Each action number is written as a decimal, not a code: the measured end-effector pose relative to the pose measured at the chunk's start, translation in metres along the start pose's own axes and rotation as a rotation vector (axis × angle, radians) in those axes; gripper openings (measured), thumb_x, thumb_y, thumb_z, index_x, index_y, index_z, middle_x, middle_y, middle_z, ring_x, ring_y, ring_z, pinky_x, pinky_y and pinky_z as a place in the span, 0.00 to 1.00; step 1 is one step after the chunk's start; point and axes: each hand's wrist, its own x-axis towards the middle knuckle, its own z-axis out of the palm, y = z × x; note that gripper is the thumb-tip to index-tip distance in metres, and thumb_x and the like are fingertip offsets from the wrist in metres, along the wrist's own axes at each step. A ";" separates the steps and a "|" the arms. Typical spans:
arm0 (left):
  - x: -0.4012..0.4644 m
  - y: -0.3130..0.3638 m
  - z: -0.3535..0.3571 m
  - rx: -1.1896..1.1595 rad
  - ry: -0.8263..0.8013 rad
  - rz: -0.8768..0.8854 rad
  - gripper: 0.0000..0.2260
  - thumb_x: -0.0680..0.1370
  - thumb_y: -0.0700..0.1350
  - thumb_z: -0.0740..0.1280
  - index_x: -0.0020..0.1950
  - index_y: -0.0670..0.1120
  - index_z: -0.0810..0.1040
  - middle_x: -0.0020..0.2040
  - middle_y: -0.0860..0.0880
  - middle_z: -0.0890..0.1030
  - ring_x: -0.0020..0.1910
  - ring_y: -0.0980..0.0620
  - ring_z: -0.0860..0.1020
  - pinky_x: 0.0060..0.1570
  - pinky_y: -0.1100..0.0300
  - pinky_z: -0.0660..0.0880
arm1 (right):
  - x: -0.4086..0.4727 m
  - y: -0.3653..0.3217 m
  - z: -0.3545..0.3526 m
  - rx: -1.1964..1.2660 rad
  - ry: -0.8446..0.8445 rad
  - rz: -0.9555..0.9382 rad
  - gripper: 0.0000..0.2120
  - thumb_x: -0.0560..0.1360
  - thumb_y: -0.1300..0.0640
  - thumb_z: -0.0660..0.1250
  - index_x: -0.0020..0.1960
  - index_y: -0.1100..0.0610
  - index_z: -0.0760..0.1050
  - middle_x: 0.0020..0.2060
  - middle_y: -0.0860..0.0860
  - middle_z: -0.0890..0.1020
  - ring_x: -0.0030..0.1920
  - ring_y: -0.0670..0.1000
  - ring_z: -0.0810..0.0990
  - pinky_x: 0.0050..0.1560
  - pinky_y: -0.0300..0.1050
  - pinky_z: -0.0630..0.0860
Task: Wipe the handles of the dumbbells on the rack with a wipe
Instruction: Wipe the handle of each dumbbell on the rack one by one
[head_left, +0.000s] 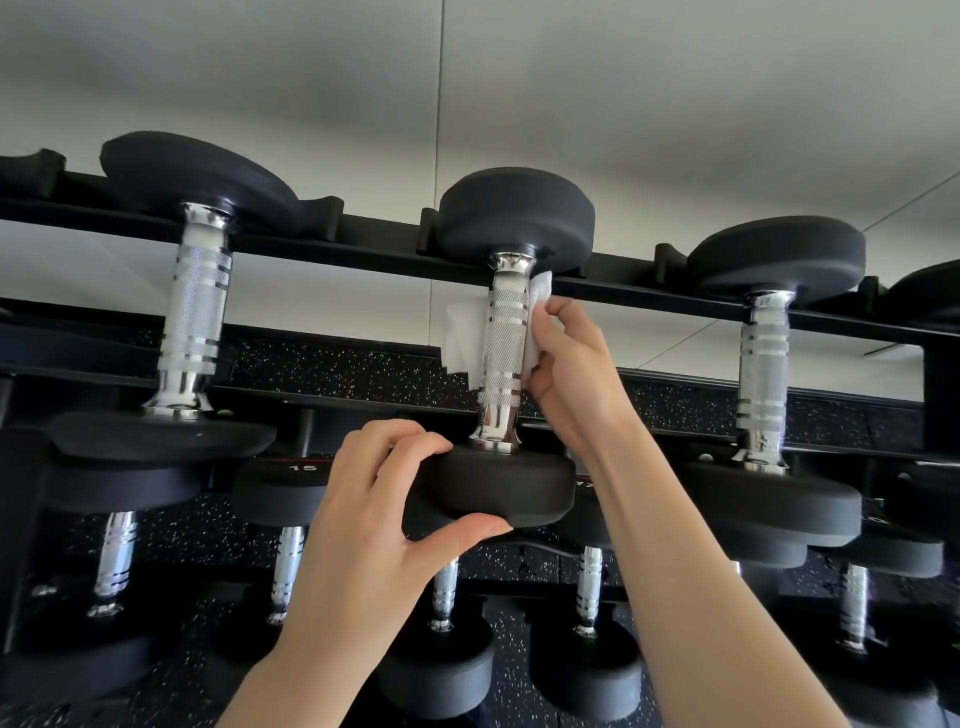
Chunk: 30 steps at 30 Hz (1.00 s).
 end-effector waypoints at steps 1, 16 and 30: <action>0.000 0.000 0.000 0.002 0.000 -0.001 0.24 0.68 0.63 0.69 0.53 0.45 0.78 0.53 0.55 0.72 0.53 0.53 0.72 0.56 0.70 0.66 | -0.003 0.002 -0.002 -0.005 -0.020 0.013 0.05 0.82 0.59 0.55 0.50 0.58 0.68 0.35 0.52 0.79 0.31 0.48 0.77 0.34 0.44 0.76; 0.000 0.001 -0.001 -0.002 -0.018 -0.016 0.25 0.69 0.63 0.68 0.54 0.44 0.78 0.53 0.52 0.73 0.53 0.51 0.73 0.54 0.64 0.68 | -0.048 -0.001 -0.023 -0.488 -0.078 0.063 0.05 0.79 0.59 0.61 0.47 0.57 0.75 0.35 0.56 0.83 0.35 0.52 0.77 0.36 0.43 0.72; -0.003 -0.001 0.003 -0.089 0.021 -0.053 0.26 0.67 0.64 0.70 0.55 0.45 0.78 0.54 0.53 0.73 0.53 0.54 0.72 0.56 0.68 0.67 | -0.062 -0.014 0.004 -1.045 -0.032 -0.355 0.05 0.68 0.61 0.75 0.42 0.53 0.84 0.35 0.48 0.80 0.37 0.41 0.76 0.39 0.28 0.70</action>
